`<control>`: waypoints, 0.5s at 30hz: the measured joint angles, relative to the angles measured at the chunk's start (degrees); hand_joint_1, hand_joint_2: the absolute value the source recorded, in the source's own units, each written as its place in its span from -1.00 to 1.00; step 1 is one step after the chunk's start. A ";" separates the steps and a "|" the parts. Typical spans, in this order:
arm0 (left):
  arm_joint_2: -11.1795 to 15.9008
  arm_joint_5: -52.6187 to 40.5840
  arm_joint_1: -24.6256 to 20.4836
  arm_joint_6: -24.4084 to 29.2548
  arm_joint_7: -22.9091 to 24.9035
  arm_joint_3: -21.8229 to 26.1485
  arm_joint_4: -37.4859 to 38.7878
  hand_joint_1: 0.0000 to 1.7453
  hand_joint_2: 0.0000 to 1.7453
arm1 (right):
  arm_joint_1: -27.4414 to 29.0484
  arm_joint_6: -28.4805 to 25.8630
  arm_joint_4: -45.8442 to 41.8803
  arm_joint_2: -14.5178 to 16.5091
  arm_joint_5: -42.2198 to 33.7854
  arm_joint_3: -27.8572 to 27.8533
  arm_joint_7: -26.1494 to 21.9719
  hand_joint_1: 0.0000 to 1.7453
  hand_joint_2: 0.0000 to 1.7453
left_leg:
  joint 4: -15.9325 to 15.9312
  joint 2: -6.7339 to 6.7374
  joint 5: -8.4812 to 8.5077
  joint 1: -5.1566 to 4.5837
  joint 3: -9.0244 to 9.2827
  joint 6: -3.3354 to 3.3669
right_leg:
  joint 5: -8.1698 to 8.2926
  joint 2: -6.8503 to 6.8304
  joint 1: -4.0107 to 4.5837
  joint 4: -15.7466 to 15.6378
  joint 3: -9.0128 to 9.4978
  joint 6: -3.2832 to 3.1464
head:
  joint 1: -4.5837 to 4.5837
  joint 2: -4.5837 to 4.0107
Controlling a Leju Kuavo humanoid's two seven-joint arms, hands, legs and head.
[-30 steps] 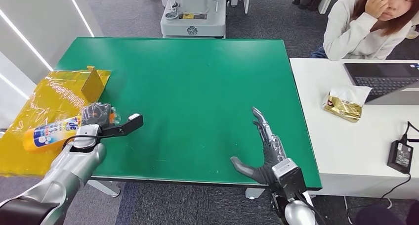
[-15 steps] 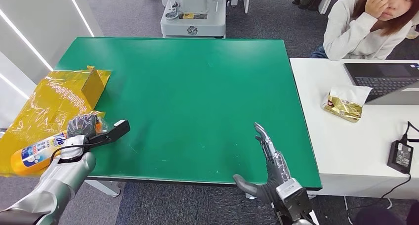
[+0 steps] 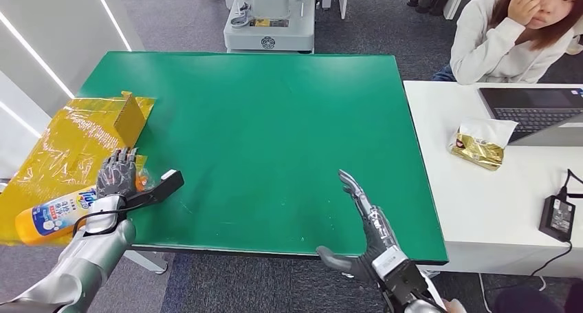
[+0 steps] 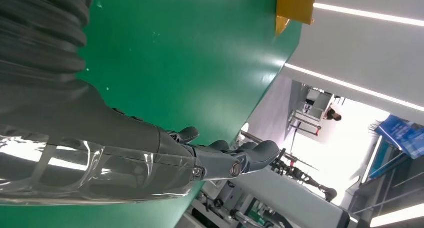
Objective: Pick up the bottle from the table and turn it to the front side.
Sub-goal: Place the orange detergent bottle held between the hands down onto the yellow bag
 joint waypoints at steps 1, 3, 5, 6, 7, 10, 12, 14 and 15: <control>-0.22 -0.19 0.12 0.67 -0.56 0.08 -0.01 -1.00 1.00 | -0.07 0.07 0.08 0.10 0.14 -0.09 -0.01 -1.00 1.00 | 0.00 0.00 0.00 0.00 0.00 0.00 | 0.00 0.00 0.00 0.00 0.00 0.00 | 0.00 0.00; -0.86 -0.06 0.38 2.15 -2.34 0.35 -0.04 -1.00 1.00 | -0.18 0.15 0.25 0.29 0.31 -0.28 -0.01 -1.00 1.00 | 0.01 0.00 0.00 0.00 0.00 0.00 | 0.00 0.00 0.00 0.00 0.00 0.00 | 0.00 0.00; -1.81 0.95 0.52 4.09 -5.68 1.08 -0.13 -1.00 1.00 | -0.30 0.32 0.47 0.43 0.35 -0.45 -0.01 -1.00 1.00 | 0.02 0.00 0.00 0.00 0.00 0.00 | 0.00 0.00 0.00 -0.01 -0.01 0.00 | 0.00 0.00; -2.43 1.63 0.55 5.16 -7.68 1.62 -0.23 -1.00 1.00 | -0.34 0.44 0.58 0.49 0.35 -0.55 -0.02 -1.00 1.00 | 0.02 -0.01 0.00 0.00 0.00 0.00 | 0.00 0.00 0.00 -0.02 -0.01 0.00 | 0.00 0.00; -3.09 2.37 0.54 6.14 -9.70 2.19 -0.41 -1.00 1.00 | -0.37 0.58 0.68 0.56 0.35 -0.65 -0.03 -1.00 1.00 | 0.02 -0.02 0.00 -0.01 -0.01 0.00 | 0.00 -0.01 -0.01 -0.02 -0.01 0.00 | -0.01 0.00; -5.59 4.81 0.53 7.88 -15.58 3.98 -1.43 -1.00 1.00 | -0.44 0.76 0.97 0.72 0.32 -0.87 -0.10 -1.00 1.00 | 0.02 -0.02 -0.01 -0.01 -0.01 0.01 | 0.00 0.00 -0.01 -0.03 -0.01 0.00 | -0.01 0.00; -7.58 7.63 0.49 8.29 -20.66 5.11 -2.40 -1.00 1.00 | -0.57 0.67 1.26 0.81 0.17 -1.04 -0.16 -1.00 1.00 | 0.03 -0.02 -0.02 -0.01 -0.01 0.01 | 0.00 0.00 -0.01 -0.03 -0.01 0.01 | -0.01 0.00; -9.96 11.77 0.47 8.30 -26.78 6.43 -3.89 -1.00 1.00 | -0.90 0.47 1.58 1.02 -0.26 -1.22 -0.16 -1.00 1.00 | 0.04 -0.06 -0.02 -0.02 -0.02 0.02 | 0.00 -0.05 -0.02 -0.04 0.00 0.01 | -0.01 0.00; -11.27 13.90 0.51 8.14 -29.54 7.02 -4.87 -1.00 1.00 | -1.16 0.37 1.75 1.15 -0.50 -1.30 -0.11 -1.00 1.00 | 0.04 -0.07 -0.02 -0.02 -0.03 0.02 | 0.01 -0.07 -0.02 -0.04 0.00 0.01 | -0.01 0.00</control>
